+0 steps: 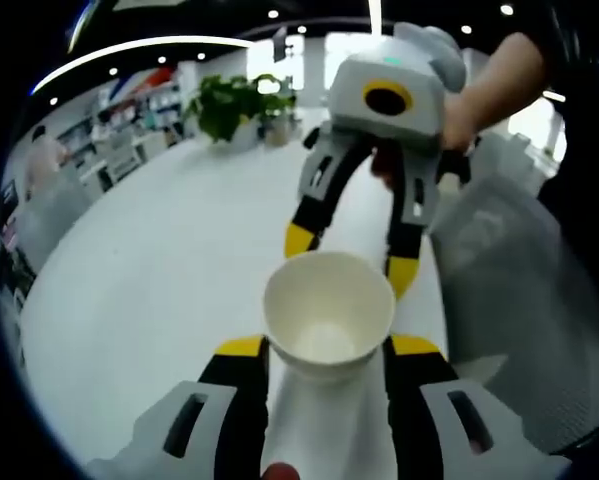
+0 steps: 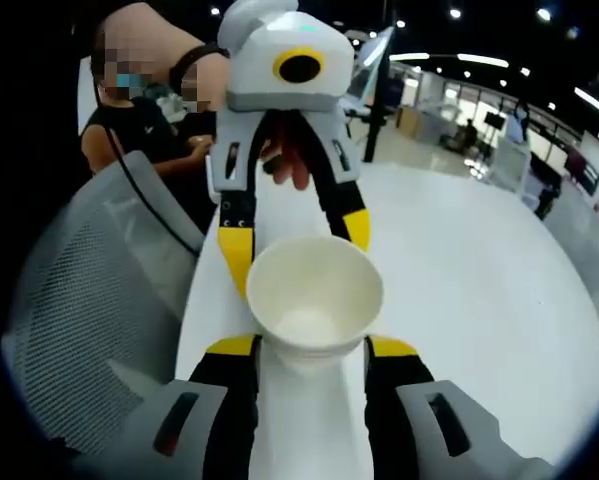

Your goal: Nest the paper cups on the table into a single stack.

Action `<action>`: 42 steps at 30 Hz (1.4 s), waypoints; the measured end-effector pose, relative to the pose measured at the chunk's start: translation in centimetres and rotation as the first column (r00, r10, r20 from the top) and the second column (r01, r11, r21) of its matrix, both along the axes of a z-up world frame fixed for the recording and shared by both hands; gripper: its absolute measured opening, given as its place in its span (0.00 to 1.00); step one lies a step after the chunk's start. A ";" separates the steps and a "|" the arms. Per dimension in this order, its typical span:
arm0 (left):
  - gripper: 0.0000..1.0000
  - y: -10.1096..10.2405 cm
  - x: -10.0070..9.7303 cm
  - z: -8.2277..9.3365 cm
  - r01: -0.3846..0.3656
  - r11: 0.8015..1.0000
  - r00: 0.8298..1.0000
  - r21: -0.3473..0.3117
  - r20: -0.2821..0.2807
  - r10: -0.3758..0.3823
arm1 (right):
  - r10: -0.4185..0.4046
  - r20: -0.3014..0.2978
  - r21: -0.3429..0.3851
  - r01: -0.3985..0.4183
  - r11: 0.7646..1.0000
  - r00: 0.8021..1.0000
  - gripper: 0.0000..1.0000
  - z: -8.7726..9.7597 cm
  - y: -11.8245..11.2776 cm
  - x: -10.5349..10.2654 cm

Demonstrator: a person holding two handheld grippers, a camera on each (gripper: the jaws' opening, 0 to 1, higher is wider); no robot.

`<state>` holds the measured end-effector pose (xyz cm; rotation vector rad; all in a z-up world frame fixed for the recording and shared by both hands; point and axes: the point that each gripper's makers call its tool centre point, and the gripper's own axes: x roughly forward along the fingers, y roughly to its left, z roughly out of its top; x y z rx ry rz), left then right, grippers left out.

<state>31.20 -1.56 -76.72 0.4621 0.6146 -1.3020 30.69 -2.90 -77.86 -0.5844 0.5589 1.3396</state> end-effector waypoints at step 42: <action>0.43 -1.8 10.6 3.2 0.075 0.996 0.993 0.038 0.090 -0.078 | -0.062 0.085 0.031 0.060 0.998 0.994 0.36 3.0 -1.7 10.6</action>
